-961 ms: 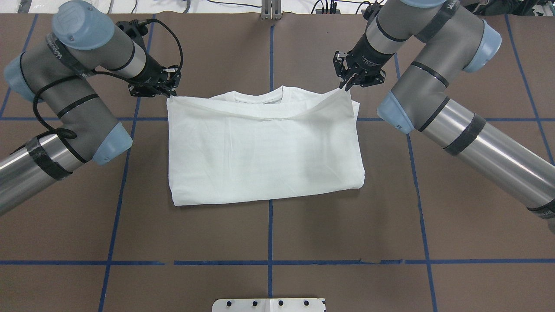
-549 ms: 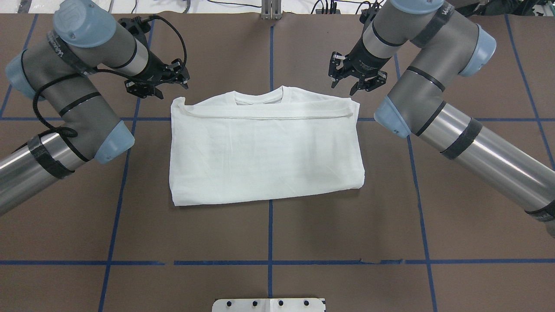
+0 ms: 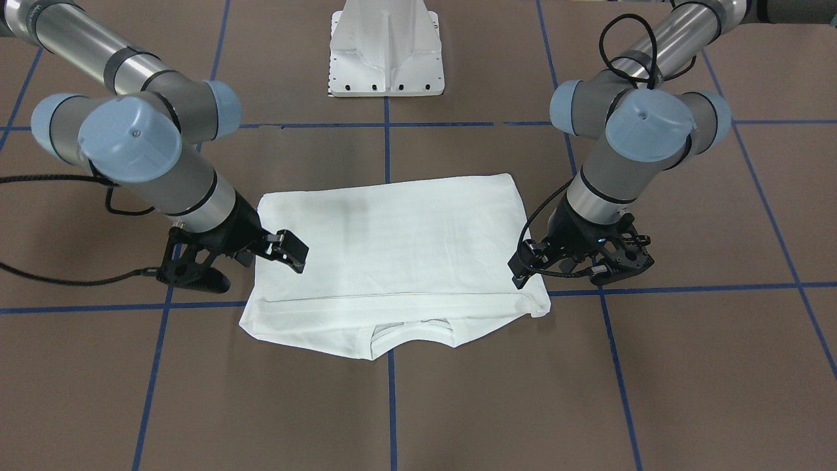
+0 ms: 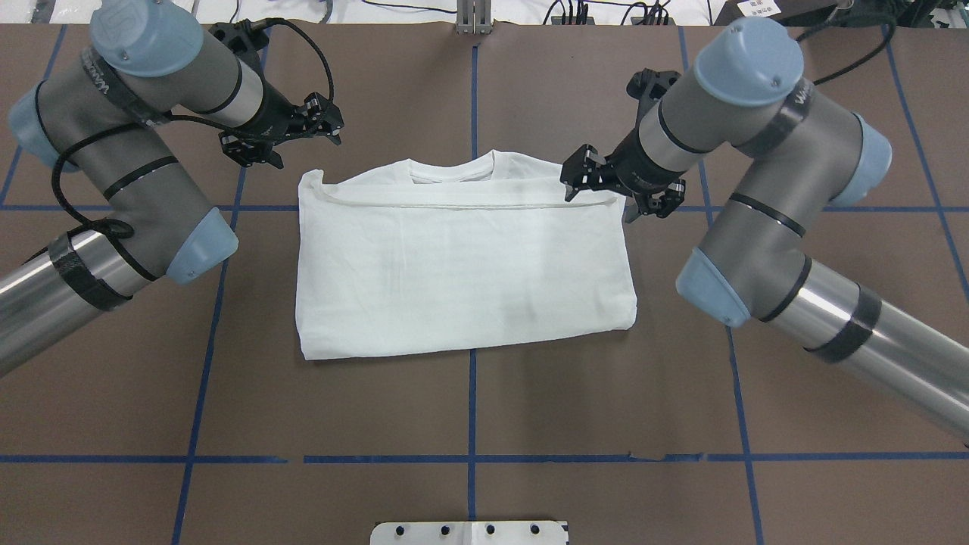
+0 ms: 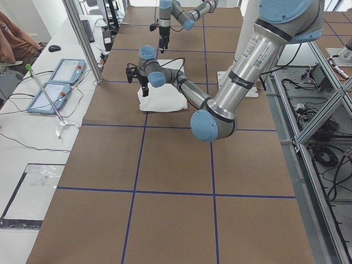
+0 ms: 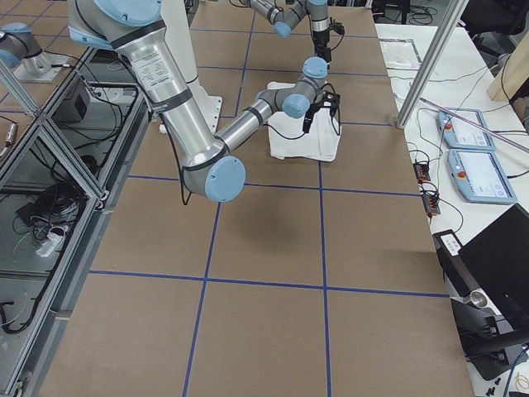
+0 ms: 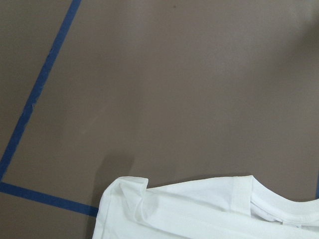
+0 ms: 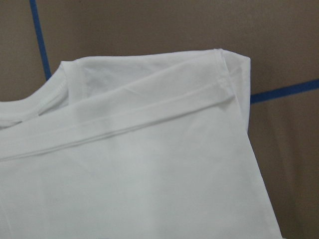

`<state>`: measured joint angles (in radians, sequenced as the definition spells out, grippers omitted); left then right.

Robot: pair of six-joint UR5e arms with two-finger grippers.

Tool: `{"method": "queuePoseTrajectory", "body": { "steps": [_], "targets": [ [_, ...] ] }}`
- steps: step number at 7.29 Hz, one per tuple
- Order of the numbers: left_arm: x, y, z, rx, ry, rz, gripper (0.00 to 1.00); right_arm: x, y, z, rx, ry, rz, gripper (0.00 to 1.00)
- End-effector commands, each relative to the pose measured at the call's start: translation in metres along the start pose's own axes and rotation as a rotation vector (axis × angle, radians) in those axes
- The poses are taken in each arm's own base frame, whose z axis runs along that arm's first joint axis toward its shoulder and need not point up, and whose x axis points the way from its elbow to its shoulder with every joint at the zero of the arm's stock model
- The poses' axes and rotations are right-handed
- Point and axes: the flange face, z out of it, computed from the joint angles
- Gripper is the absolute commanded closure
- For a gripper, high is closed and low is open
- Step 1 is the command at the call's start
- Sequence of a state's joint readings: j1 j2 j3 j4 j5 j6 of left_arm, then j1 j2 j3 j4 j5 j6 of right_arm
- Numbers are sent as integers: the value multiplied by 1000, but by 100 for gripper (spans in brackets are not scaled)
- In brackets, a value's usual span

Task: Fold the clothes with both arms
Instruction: 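Open both grippers and raise them off the folded shirt, then move the right gripper to the folded shirt's side edge and grasp it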

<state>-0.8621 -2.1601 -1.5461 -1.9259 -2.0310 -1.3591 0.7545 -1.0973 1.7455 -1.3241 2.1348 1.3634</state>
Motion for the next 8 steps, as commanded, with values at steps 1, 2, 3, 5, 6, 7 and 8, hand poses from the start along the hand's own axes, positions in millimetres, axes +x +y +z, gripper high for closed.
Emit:
{"method": "queuePoseTrajectory", "body": {
  "steps": [1, 2, 3, 5, 6, 7, 8],
  "targets": [
    [-1, 1, -1, 0, 2, 1, 0, 28, 38, 26, 35, 59, -7, 0],
    [2, 1, -3, 2, 7, 4, 0, 35, 33, 44, 59, 96, 1, 0],
    [3, 1, -3, 3, 14, 9, 0, 42, 29, 63, 83, 132, 4, 0],
    [3, 1, -3, 4, 12, 6, 0, 39, 40, 70, 83, 138, -11, 0],
    [3, 1, -3, 5, 14, 7, 0, 38, 50, 77, 67, 143, -21, 0],
    [2, 2, -3, 3, 14, 9, 0, 41, 57, 82, 55, 151, -26, 1],
    [2, 2, -3, 3, 14, 9, 0, 42, 64, 87, 45, 158, -32, 1]
  ]
}}
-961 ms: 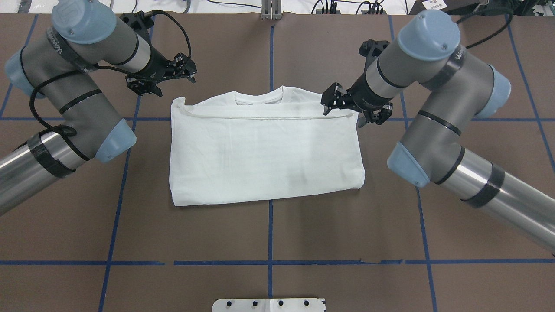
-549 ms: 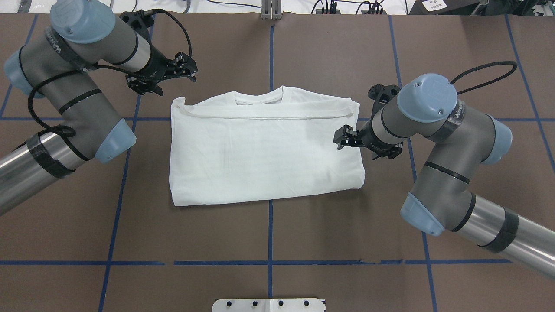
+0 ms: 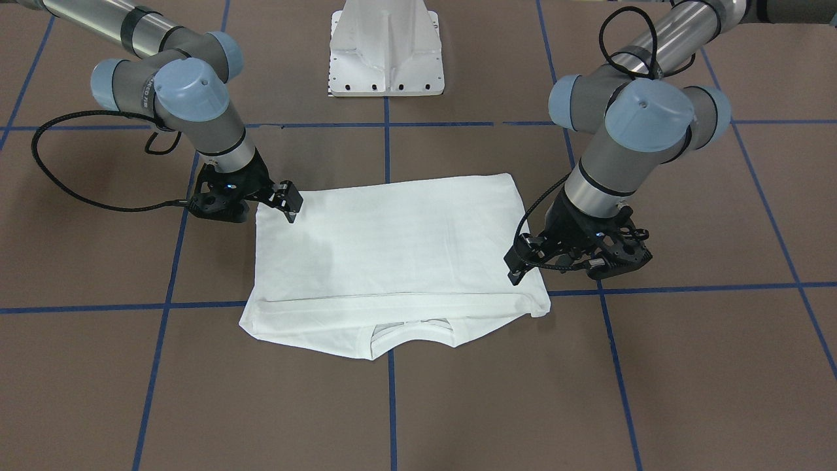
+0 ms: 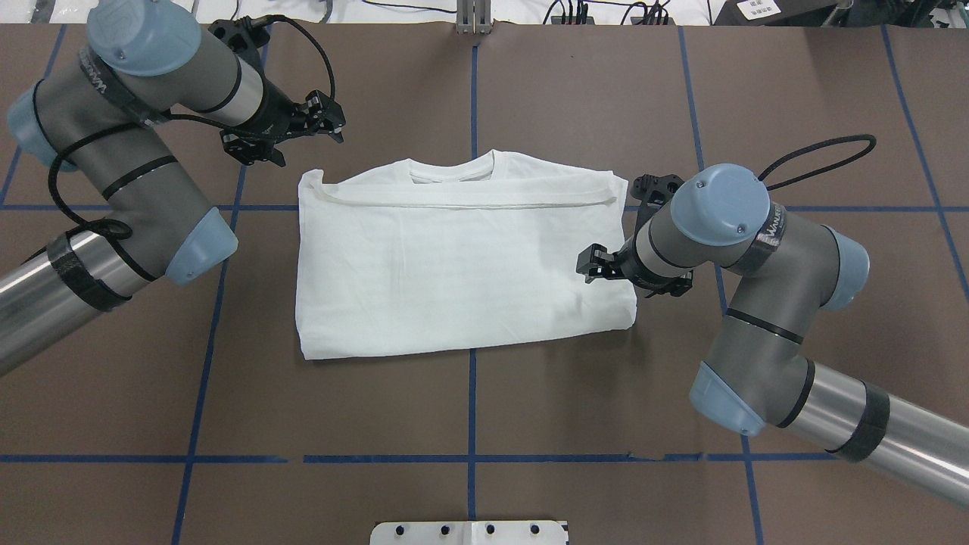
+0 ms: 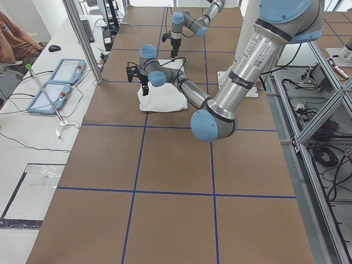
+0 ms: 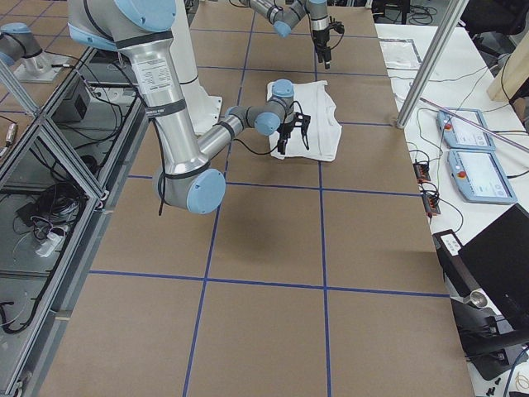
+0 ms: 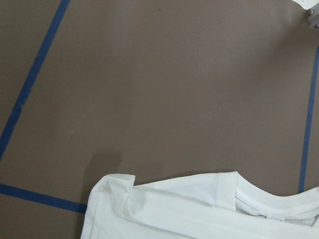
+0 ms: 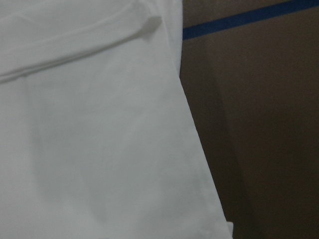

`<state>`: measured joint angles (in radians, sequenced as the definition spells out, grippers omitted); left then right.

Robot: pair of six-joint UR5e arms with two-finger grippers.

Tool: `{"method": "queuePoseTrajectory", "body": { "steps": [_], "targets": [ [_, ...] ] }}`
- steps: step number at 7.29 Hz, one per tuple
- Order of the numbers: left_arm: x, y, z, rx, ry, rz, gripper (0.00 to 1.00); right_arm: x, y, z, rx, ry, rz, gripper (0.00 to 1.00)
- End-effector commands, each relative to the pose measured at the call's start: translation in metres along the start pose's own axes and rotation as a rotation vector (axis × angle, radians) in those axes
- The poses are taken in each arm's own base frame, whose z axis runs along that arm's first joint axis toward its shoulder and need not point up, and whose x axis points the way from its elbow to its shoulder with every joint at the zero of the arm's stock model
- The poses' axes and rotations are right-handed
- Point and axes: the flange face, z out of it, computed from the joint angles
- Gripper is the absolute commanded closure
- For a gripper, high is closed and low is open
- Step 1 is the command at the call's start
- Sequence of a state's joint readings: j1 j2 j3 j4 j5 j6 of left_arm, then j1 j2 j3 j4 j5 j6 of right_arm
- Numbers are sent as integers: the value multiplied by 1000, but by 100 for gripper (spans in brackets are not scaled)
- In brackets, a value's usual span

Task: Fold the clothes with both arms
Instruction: 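Move the right gripper to the folded shirt's side edge and grasp it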

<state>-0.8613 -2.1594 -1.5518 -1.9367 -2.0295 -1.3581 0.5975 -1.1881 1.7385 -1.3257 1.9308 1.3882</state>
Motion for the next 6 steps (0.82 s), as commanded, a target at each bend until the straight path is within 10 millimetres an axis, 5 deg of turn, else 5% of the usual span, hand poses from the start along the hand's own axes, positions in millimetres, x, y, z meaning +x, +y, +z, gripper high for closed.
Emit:
{"method": "queuePoseTrajectory", "body": {
  "steps": [1, 3, 4, 6],
  "targets": [
    [-5, 0, 3, -1, -3, 7, 0, 9, 18, 16, -26, 26, -10, 1],
    [-4, 1, 1, 1, 8, 13, 0, 7, 23, 19, -28, 30, -19, 42],
    [-6, 1, 2, 1, 7, 12, 0, 7, 25, 18, -33, 28, -20, 47],
    [-6, 0, 3, 1, 7, 12, 0, 5, 25, 14, -35, 19, -22, 98]
  ]
}}
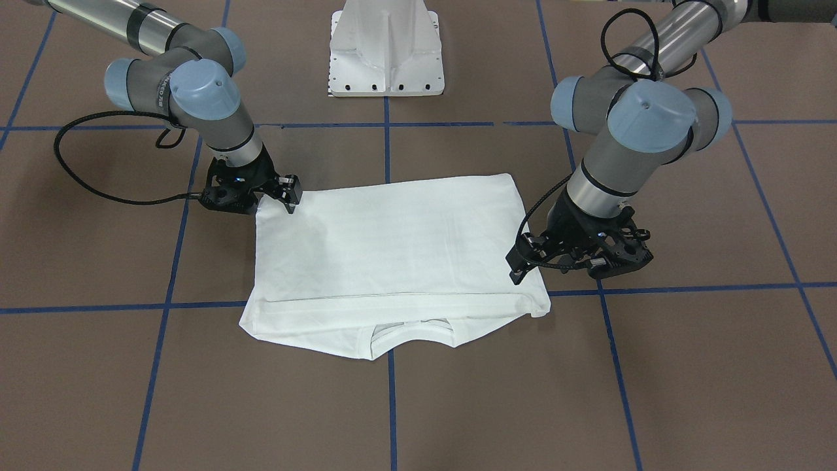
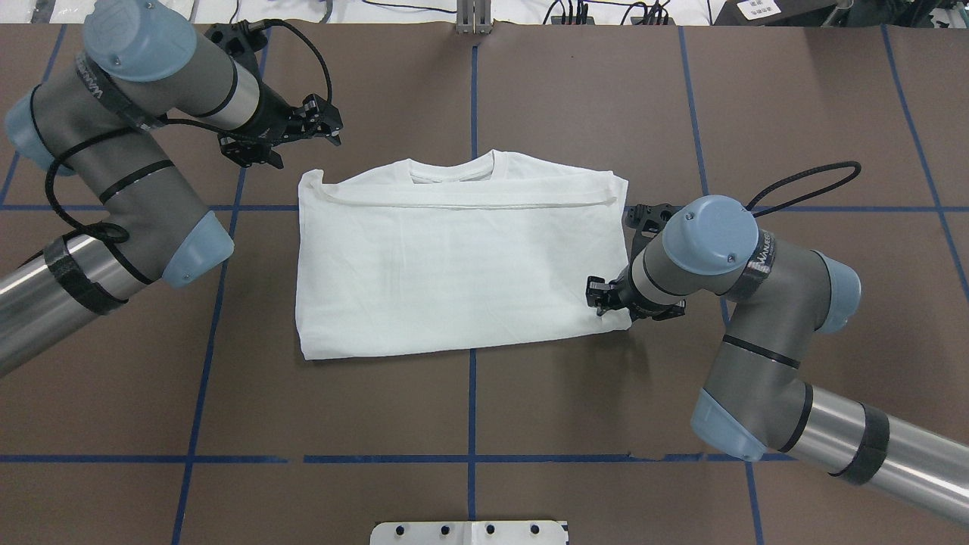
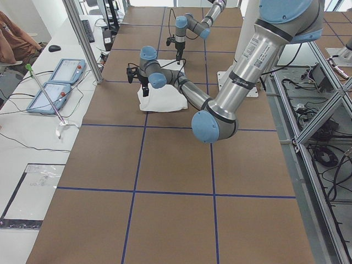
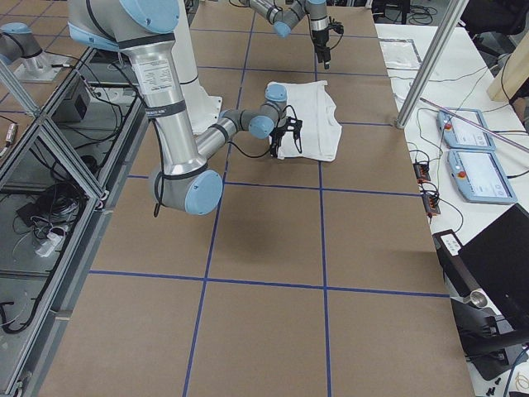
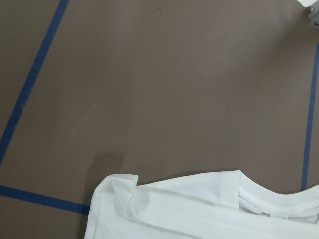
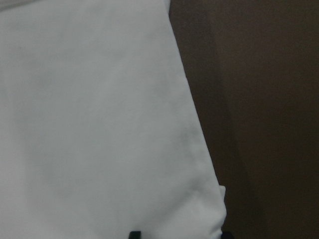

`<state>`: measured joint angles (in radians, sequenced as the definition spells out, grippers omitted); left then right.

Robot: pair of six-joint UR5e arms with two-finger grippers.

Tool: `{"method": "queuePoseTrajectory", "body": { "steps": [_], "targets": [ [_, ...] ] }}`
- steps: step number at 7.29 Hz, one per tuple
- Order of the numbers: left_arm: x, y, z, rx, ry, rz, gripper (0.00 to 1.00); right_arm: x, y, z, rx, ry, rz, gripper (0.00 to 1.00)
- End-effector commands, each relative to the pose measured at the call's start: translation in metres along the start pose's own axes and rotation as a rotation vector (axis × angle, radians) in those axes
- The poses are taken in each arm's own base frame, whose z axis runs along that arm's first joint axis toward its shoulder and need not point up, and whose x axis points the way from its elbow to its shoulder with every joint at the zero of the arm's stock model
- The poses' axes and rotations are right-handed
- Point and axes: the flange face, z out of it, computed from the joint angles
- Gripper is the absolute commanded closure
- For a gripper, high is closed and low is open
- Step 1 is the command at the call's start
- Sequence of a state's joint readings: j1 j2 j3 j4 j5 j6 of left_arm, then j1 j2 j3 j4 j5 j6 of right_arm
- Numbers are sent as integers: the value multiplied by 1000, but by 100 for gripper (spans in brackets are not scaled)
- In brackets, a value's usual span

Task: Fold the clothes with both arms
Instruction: 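Move the right gripper to the folded shirt's side edge and grasp it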

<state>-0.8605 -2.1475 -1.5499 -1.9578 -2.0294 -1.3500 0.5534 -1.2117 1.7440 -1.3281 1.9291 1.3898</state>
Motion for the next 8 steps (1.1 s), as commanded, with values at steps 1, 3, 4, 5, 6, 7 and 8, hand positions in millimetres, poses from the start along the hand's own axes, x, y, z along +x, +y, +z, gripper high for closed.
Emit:
{"method": "queuePoseTrajectory", "body": {
  "steps": [1, 3, 4, 5, 6, 7, 8],
  "targets": [
    [0, 0, 0, 0, 1, 0, 0, -4, 2, -14, 8, -25, -7, 100],
    [1, -1, 1, 0, -1, 0, 0, 33, 20, -43, 5, -42, -14, 100],
    [0, -1, 2, 0, -2, -1, 0, 46, 20, -51, 11, -42, -14, 100],
    [0, -1, 2, 1, -2, -1, 0, 59, 16, -55, 21, -33, -3, 100],
    [3, -1, 0, 2, 0, 0, 0, 81, 25, -65, 21, -24, -6, 100],
    [8, -2, -2, 14, 6, 4, 0, 105, 38, -84, 20, -24, -7, 100],
    [6, -1, -1, 15, 4, 4, 0, 122, 68, -99, -11, -21, -32, 100]
  ]
}}
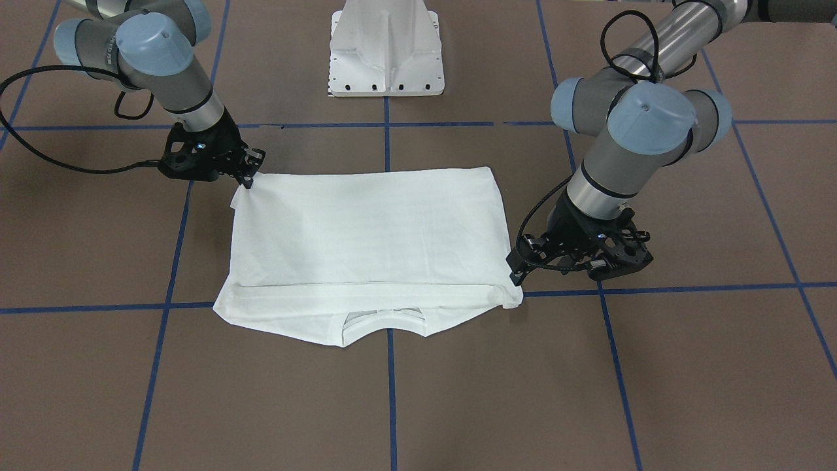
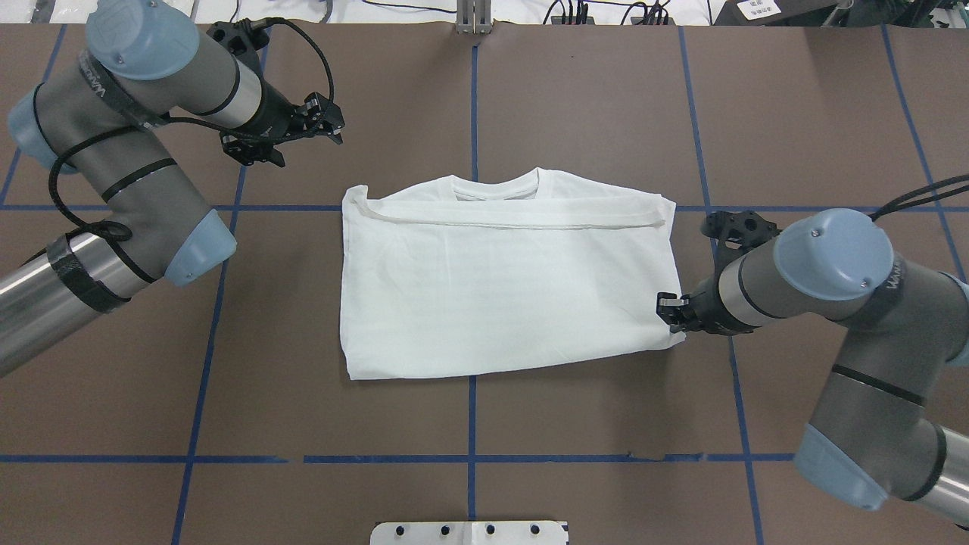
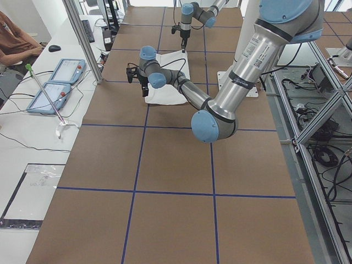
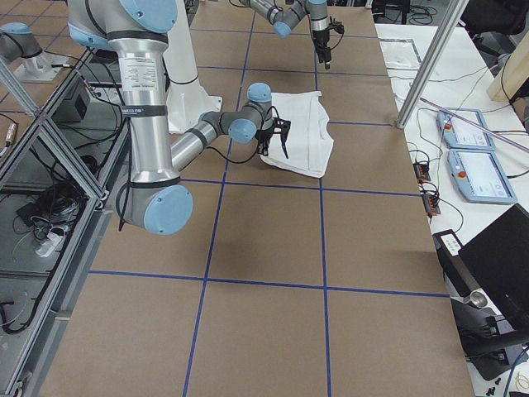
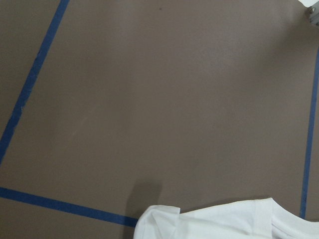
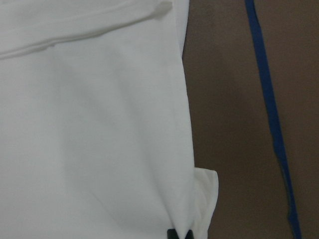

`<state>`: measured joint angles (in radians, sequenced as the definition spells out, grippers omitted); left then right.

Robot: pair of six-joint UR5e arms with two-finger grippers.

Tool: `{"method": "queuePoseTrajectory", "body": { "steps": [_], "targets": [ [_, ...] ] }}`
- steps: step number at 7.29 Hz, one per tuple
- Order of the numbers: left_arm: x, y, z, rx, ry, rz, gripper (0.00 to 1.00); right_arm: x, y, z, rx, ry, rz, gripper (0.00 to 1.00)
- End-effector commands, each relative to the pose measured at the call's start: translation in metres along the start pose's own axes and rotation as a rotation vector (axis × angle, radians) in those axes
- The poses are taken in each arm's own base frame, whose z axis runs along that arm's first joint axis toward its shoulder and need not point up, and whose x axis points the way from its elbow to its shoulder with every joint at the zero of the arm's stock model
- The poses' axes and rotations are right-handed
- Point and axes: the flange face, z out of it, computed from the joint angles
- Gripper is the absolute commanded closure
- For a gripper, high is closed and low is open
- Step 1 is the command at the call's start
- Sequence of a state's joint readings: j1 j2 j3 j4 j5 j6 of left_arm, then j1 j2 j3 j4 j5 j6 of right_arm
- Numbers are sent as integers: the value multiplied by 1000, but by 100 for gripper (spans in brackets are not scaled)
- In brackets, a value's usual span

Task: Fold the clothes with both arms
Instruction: 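Drag the folded shirt with the right gripper, rotating it on the table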

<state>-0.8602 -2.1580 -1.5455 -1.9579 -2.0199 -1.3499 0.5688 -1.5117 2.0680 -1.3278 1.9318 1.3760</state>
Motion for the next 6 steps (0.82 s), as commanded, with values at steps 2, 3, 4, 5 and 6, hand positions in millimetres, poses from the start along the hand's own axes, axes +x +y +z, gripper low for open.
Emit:
{"method": "queuePoseTrajectory", "body": {
  "steps": [2, 3, 4, 5, 6],
  "targets": [
    [0, 0, 2, 23, -6, 2, 0, 31, 100, -40, -191, -8, -95, 100],
    [1, 2, 5, 24, -9, 5, 0, 23, 135, -39, -302, -16, -134, 100],
    [0, 7, 8, 17, -12, 6, 0, 15, 170, -35, -395, -14, -167, 100],
    [-1, 7, 8, 17, -12, 8, 0, 9, 200, -31, -453, -8, -192, 100],
    [-2, 7, 9, 20, 2, 14, 0, 6, 206, -32, -466, -14, -203, 98]
  ]
}}
